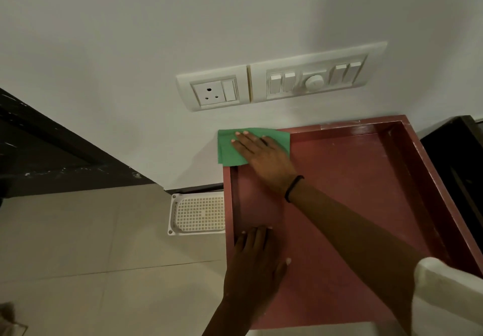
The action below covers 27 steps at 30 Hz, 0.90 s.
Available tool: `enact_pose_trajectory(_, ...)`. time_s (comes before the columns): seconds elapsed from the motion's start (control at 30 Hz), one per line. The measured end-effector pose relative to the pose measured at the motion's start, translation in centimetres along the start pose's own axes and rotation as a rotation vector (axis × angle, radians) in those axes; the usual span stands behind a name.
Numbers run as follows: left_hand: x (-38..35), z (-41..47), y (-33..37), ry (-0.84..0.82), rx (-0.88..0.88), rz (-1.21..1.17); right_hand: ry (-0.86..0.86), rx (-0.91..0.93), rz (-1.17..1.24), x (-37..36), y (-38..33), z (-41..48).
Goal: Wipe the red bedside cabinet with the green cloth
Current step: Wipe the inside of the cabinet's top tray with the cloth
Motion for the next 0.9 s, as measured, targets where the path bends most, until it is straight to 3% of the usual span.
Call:
enact_pose_trajectory(0.2, 1.4, 3.7, -1.7, -0.026, 0.066, 0.013, 0.008, -0.196, -0.014, 1.6, 6.6, -4.3)
enact_pose_trajectory(0.33, 2.3, 5.7, -2.6, -0.028, 0.085, -0.010, -0.030, -0.385, 0.184, 1.1, 5.7, -5.3)
enact_pose_trajectory(0.57, 1.1, 6.8, -4.0, -0.034, 0.102, 0.012, -0.075, -0.140, 0.243, 0.1, -1.7, -2.2)
enact_pose_trajectory(0.7, 0.9, 7.1, -3.5, -0.034, 0.044, 0.060, -0.018, -0.104, 0.015, -0.6, 1.1, -2.4)
enact_pose_trajectory(0.9, 1.8, 6.6, -3.5, 0.003, 0.084, -0.069, 0.009, -0.249, -0.137, 0.5, 9.4, -5.6)
Point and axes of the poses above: each hand's wrist, its own z-axis towards the middle knuckle, its own x-axis out of the back of the hand, y = z × x, the point moved 2 cm from there along z, towards the middle knuckle, and after that the axes turned 7 degrees about -x, right-handed, at the moved point
